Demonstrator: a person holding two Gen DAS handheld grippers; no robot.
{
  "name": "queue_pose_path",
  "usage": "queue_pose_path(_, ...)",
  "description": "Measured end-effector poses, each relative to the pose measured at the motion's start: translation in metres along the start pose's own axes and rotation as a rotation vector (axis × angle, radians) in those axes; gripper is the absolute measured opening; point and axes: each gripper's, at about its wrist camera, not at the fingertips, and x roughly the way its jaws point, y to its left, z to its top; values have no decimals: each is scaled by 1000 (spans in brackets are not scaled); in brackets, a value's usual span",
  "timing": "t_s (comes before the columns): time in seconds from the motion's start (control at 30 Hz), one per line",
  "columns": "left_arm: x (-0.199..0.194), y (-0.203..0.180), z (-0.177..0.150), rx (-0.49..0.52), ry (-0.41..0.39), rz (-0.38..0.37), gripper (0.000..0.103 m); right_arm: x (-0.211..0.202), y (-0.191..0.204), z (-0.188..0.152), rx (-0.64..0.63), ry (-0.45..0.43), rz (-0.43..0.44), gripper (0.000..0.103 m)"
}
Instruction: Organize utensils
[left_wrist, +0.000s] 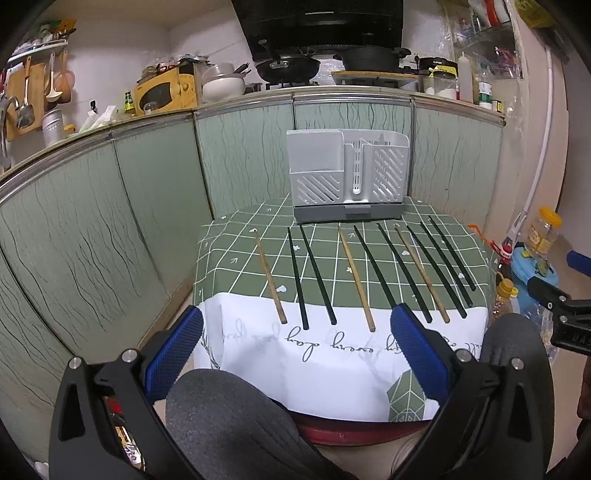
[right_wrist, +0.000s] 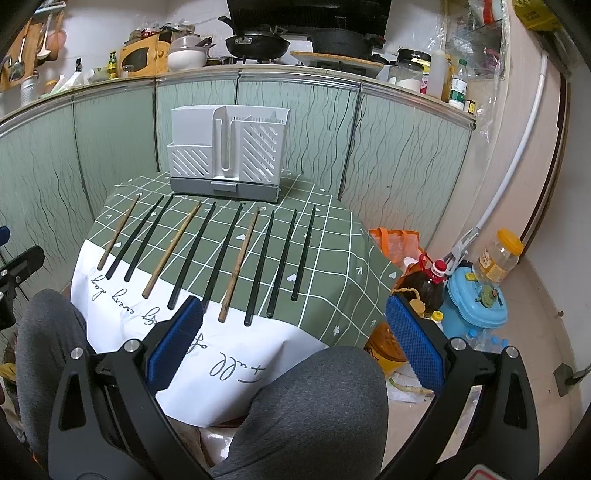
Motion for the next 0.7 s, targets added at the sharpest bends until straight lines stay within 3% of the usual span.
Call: queue_pose_path(0.7, 20, 5, -3, -3, 27, -37, 99, 11, -7, -3, -5, 25, 17, 95)
